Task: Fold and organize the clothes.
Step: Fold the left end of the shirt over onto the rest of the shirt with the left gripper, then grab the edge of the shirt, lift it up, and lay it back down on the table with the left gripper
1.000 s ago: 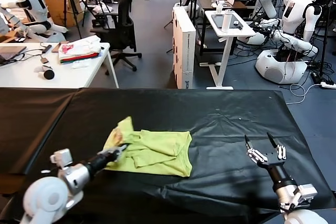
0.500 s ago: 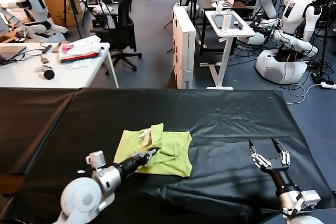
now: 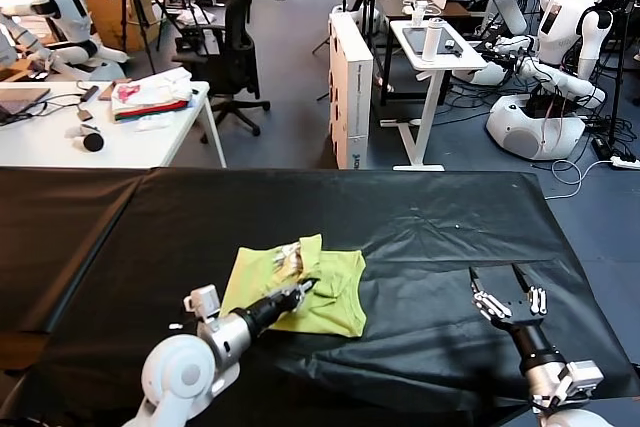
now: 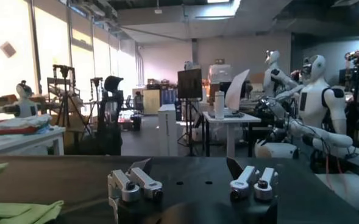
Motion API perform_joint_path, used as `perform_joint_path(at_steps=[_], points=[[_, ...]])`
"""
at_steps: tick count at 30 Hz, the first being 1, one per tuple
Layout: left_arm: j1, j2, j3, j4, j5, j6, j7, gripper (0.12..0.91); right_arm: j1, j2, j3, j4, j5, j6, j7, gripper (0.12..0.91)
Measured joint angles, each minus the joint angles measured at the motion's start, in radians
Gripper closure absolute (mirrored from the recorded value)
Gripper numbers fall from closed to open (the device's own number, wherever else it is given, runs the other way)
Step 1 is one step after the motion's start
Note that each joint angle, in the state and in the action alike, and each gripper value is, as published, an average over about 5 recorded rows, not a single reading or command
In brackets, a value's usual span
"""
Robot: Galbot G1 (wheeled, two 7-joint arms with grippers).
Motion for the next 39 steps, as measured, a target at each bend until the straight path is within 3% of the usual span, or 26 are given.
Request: perform_joint_path(at_steps=[10,13,17,22,25,29,32,36,39], points=[[0.007,-0.032,0.01,0.034,0.037,0.0,0.004,0.848,0.002,0.005,-0.011,0.0,-0.013,-0.001,0.0,0.118],[0.003,-0.047,0.012,0.047,0.059,0.0,0.004,0.8,0.006,0.005,-0.019,0.0,-0.02,-0.001,0.0,0.118],[0.006,-0.075,0.018,0.051,0.08,0.0,0.003,0.59,0.017,-0.008,-0.036,-0.007,-0.027,-0.001,-0.001,0.118],[0.013,-0.113,0.035,0.031,0.086,0.0,-0.007,0.271,0.032,-0.041,-0.063,-0.011,-0.029,-0.001,-0.003,0.118],[0.022,-0.137,0.047,0.016,0.089,0.0,-0.017,0.153,0.042,-0.064,-0.083,-0.011,-0.031,-0.001,-0.006,0.118],[0.037,-0.172,0.051,-0.009,0.102,0.0,-0.016,0.126,0.057,-0.095,-0.127,-0.003,-0.041,-0.009,-0.023,0.118],[0.045,-0.184,0.037,-0.038,0.125,0.0,0.004,0.124,0.069,-0.119,-0.17,0.005,-0.06,-0.026,-0.041,0.118],[0.038,-0.159,-0.007,-0.084,0.166,0.0,0.042,0.123,0.099,-0.161,-0.245,0.008,-0.094,-0.067,-0.039,0.118],[0.028,-0.12,-0.057,-0.105,0.19,0.0,0.051,0.123,0.139,-0.19,-0.313,0.006,-0.117,-0.108,-0.021,0.118]])
